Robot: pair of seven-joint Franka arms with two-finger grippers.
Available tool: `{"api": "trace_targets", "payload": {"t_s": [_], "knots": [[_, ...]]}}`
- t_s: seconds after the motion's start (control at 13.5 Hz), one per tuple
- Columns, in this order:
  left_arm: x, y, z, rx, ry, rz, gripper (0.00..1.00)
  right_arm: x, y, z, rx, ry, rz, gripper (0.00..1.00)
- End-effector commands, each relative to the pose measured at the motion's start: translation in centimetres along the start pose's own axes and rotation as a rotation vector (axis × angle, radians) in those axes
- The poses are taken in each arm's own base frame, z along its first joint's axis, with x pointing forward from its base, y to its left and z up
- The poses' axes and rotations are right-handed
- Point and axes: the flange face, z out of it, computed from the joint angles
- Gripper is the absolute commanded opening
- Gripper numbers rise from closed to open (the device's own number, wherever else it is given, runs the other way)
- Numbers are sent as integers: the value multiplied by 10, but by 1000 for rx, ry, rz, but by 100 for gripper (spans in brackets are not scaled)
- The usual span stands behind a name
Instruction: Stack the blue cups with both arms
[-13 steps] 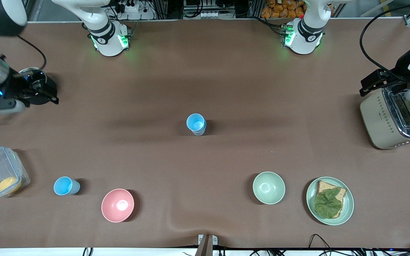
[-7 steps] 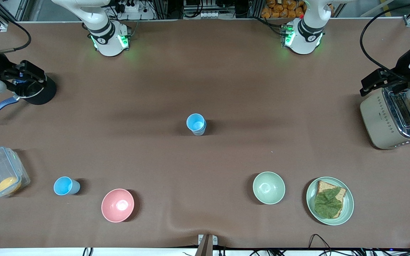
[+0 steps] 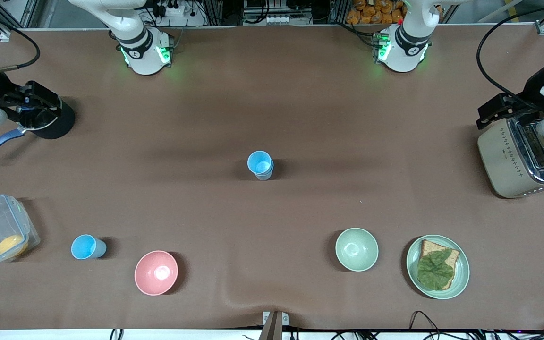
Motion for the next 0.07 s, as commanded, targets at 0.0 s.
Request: {"api": "trace_targets", "payload": {"t_s": [0.0], "knots": [[0, -1, -13, -11, 26, 13, 100, 2, 4, -2, -9, -8, -7, 100]]}}
